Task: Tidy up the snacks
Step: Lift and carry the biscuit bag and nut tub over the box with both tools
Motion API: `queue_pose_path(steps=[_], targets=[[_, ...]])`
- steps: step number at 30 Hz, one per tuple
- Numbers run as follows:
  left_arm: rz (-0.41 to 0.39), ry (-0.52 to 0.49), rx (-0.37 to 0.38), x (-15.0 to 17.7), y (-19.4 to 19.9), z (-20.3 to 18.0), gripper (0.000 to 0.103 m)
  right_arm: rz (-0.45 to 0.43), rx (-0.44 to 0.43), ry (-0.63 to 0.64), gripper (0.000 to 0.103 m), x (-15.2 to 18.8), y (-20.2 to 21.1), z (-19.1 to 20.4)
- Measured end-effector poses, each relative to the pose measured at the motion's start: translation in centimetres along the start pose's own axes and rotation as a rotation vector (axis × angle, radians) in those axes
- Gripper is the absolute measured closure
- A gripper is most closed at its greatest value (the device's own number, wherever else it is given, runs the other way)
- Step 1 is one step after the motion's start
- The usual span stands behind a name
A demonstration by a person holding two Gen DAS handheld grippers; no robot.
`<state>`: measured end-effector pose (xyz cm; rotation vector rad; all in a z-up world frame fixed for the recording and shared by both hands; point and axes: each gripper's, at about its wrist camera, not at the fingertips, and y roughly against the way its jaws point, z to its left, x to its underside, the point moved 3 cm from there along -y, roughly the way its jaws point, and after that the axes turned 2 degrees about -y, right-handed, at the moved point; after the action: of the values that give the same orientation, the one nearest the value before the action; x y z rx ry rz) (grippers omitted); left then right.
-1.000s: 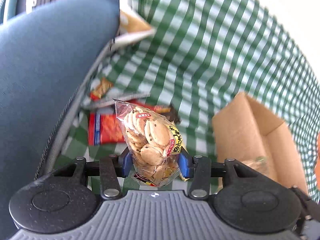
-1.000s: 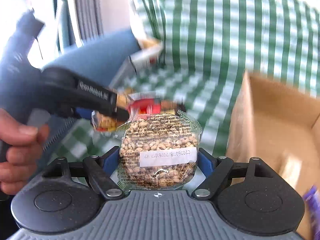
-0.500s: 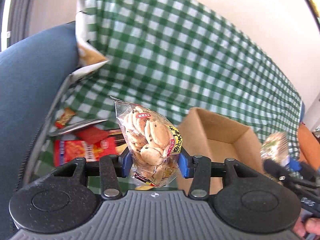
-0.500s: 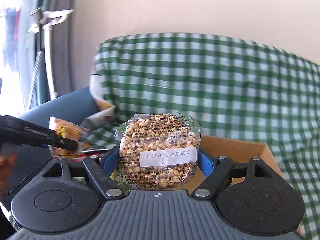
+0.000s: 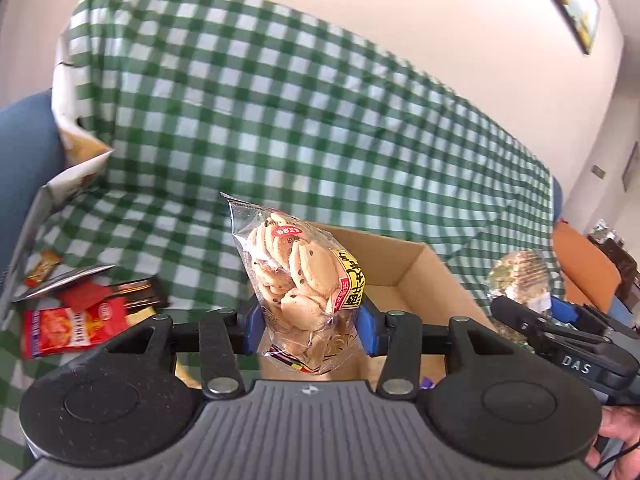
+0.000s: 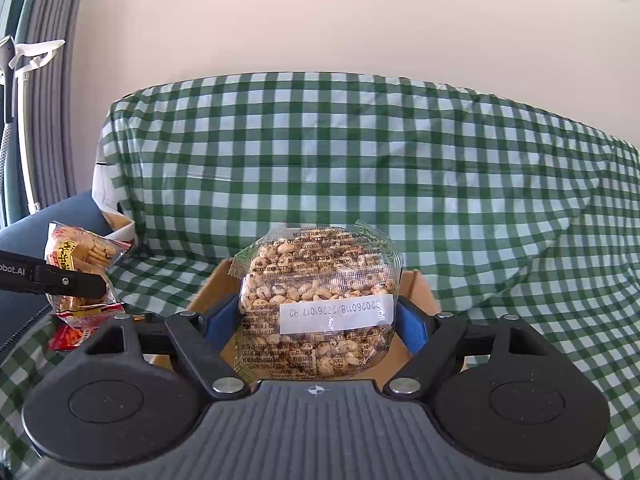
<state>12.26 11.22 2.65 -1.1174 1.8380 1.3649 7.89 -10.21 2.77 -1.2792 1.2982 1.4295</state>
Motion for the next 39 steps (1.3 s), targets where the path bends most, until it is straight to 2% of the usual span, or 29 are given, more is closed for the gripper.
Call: queue_pose_path(steps=[5,15,30,39], targets=[[-0.010,-0.045,0.037,0.1,-1.0,-1.9,0.052,0.005,0.038,-0.023,0.021,0.3,0.0,-1.6],[0.004,-0.036,0.084,0.3,-3.2,-3.3,0.052,0.021,0.087,-0.053,0.021,0.5,-0.7,-2.7],[-0.002,-0.049,0.152,0.1,-5.1,-6.2,0.052,0.028,0.104,-0.043,0.021,0.6,-1.5,-2.7],[0.008,-0.071,0.168,0.4,-6.4,-7.8,0.052,0.037,0.110,-0.042,0.021,0.7,-2.0,-3.0]])
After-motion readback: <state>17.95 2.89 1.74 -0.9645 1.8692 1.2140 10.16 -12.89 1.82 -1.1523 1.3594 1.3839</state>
